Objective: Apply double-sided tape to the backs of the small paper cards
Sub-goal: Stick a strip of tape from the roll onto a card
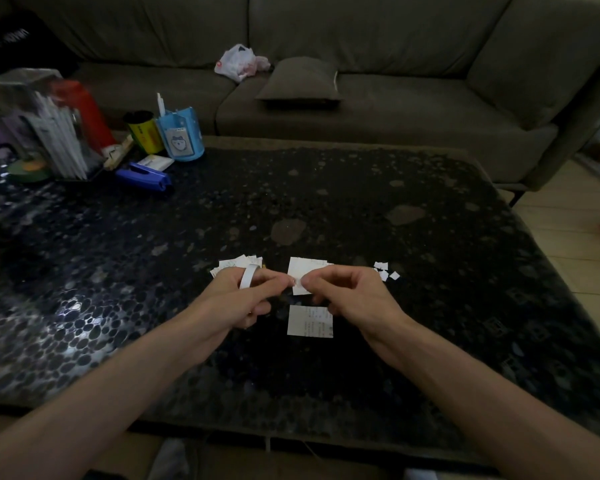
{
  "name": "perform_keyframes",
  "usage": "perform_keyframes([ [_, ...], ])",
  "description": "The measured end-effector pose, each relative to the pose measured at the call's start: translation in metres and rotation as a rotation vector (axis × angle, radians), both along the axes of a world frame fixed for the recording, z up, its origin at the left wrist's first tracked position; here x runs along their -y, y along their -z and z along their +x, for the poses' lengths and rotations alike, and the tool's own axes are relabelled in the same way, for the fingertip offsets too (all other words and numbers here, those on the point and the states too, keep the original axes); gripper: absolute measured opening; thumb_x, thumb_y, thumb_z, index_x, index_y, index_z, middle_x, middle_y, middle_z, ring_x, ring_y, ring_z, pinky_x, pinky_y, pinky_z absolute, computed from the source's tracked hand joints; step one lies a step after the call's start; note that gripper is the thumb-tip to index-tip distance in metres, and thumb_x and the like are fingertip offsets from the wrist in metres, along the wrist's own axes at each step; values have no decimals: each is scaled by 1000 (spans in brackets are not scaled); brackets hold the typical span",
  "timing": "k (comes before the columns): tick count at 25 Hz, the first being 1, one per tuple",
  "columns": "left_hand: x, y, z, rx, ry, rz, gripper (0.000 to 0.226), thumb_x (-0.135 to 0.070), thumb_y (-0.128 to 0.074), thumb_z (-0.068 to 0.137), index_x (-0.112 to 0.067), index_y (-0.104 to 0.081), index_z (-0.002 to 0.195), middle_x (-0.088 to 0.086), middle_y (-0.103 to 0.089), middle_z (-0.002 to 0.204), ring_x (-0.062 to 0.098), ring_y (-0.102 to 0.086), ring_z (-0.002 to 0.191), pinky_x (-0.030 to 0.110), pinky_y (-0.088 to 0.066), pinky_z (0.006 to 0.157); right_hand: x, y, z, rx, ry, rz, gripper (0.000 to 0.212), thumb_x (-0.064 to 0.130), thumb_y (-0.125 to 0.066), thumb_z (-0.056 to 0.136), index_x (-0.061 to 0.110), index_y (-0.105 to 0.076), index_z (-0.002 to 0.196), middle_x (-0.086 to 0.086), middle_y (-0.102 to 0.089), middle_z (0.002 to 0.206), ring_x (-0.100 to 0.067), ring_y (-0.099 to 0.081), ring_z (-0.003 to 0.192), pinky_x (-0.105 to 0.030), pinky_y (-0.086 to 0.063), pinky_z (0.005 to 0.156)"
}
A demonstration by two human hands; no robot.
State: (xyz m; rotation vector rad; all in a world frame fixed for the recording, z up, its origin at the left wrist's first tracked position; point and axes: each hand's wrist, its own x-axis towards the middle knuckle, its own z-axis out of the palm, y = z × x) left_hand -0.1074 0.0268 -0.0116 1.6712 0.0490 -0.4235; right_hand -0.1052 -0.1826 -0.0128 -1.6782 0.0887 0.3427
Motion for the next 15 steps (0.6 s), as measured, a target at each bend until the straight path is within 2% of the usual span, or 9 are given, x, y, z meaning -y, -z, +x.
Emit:
perform_keyframes([
  [3, 0, -1, 0, -2, 1, 0, 20, -36, -71, 94, -24, -83, 103, -15, -58, 66, 1, -44, 55, 17, -27, 45, 0, 1, 1, -14, 34, -22, 4, 34, -80, 89, 33, -84, 88, 13, -77, 87, 0, -68, 79, -21, -48, 69],
  [6, 0, -1, 0, -7, -4, -3, 19, -35, -71, 95, -23, -83, 104, -15, -60, 67, 1, -44, 55, 18, -27, 46, -3, 1, 2, -54, 28, -9, 12, 23, -74, 92, 29, -84, 92, 8, -78, 94, -5, -69, 85, -24, -49, 71],
  [11, 1, -2, -1, -8, -17, -7, 17, -30, -69, 97, -21, -83, 102, -16, -59, 64, 1, -44, 54, 17, -26, 45, -3, -2, -2, -32, -18, 3, 6, 39, -82, 85, 33, -84, 88, 12, -77, 89, -2, -67, 82, -26, -49, 75],
  [15, 0, -3, -2, -2, 3, -1, 18, -32, -69, 97, -24, -83, 103, -17, -58, 64, 1, -45, 55, 16, -28, 46, -2, -1, -1, -8, -12, -22, 7, 40, -82, 86, 33, -83, 86, 14, -75, 83, 2, -66, 75, -22, -48, 71],
])
